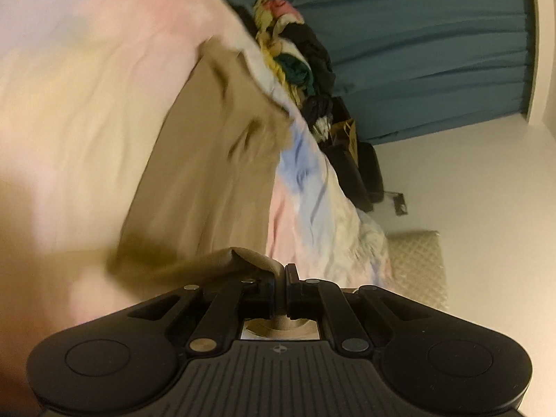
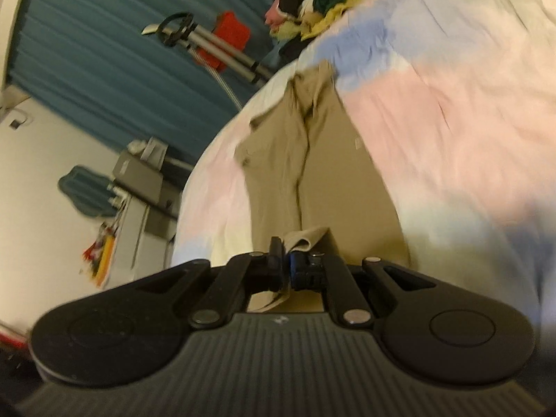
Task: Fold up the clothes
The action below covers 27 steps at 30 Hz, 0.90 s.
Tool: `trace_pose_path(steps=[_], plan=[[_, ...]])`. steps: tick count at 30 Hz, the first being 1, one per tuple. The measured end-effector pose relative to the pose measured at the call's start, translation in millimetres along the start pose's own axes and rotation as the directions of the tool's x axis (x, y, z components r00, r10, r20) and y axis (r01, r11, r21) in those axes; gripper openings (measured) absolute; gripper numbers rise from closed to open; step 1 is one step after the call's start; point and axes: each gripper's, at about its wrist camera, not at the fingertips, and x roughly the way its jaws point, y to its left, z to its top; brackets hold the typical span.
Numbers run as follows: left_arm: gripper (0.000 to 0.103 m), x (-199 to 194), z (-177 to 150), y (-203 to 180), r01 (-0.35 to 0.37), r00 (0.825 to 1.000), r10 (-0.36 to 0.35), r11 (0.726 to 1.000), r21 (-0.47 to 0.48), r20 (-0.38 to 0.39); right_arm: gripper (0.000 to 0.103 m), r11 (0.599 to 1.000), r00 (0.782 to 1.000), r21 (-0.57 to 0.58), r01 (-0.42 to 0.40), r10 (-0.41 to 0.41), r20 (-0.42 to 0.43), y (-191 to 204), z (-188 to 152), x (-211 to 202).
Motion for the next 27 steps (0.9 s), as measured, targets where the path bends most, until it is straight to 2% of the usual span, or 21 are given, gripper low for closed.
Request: trace_pose_path(steps=[5, 8, 13, 18, 20, 21, 22, 23, 24, 25, 26, 27], plan=[[0.006, 62.1, 60.1, -7.5, -0.110, 0.992, 0.103, 0.990, 0.090, 0.076, 0.007, 0.999, 0.999, -0.013, 0.041, -0.041, 0.034, -3.5, 58.5, 82.5], [0.006, 92.3, 85.4, 2.7, -0.161, 0.982, 0.150, 0.982, 0.100, 0.112, 0.007, 0.998, 0.998, -0.014, 0.064, -0.063, 0.024, -14.0, 77.8, 127.4], [0.006, 132.6, 105.3, 33.1, -0.217, 0.973, 0.204, 0.966, 0.139, 0.107, 0.007, 0.988, 0.992, -0.093, 0.122, -0.121, 0.022, -34.8, 92.5, 189.3], [0.008, 166.8, 111.8, 54.1, -0.268, 0.963, 0.255, 0.946, 0.184, 0.092, 0.009, 0.977, 0.987, -0.142, 0.158, -0.159, 0.006, -50.9, 84.9, 214.0], [0.017, 169.1, 110.9, 52.8, -0.271, 0.962, 0.257, 0.941, 0.203, 0.090, 0.010, 0.974, 0.987, -0.159, 0.160, -0.162, 0.005, -51.4, 81.7, 214.5], [0.030, 166.5, 108.9, 50.8, -0.266, 0.963, 0.253, 0.941, 0.211, 0.089, 0.011, 0.974, 0.987, -0.160, 0.161, -0.162, 0.007, -50.1, 81.5, 212.2], [0.045, 164.1, 106.5, 47.2, -0.265, 0.964, 0.251, 0.939, 0.219, 0.090, 0.018, 0.975, 0.987, -0.154, 0.159, -0.159, 0.011, -48.2, 80.8, 207.7], [0.052, 162.1, 104.1, 43.2, -0.266, 0.964, 0.251, 0.937, 0.227, 0.092, 0.035, 0.977, 0.988, -0.146, 0.155, -0.155, 0.014, -46.2, 79.8, 202.6], [0.063, 157.9, 99.9, 38.6, -0.266, 0.963, 0.251, 0.935, 0.236, 0.095, 0.047, 0.979, 0.988, -0.137, 0.152, -0.151, 0.018, -44.1, 78.9, 197.5], [0.072, 153.1, 95.3, 33.9, -0.267, 0.963, 0.251, 0.932, 0.246, 0.098, 0.071, 0.983, 0.991, -0.128, 0.135, -0.132, 0.025, -41.9, 77.0, 190.5], [0.074, 143.7, 88.3, 29.7, -0.256, 0.966, 0.239, 0.935, 0.247, 0.098, 0.080, 0.986, 0.993, -0.117, 0.119, -0.116, 0.036, -39.9, 73.1, 181.5], [0.078, 133.1, 80.5, 25.8, -0.241, 0.970, 0.223, 0.939, 0.246, 0.098, 0.081, 0.989, 0.994, -0.105, 0.106, -0.101, 0.048, -38.1, 68.6, 171.9]])
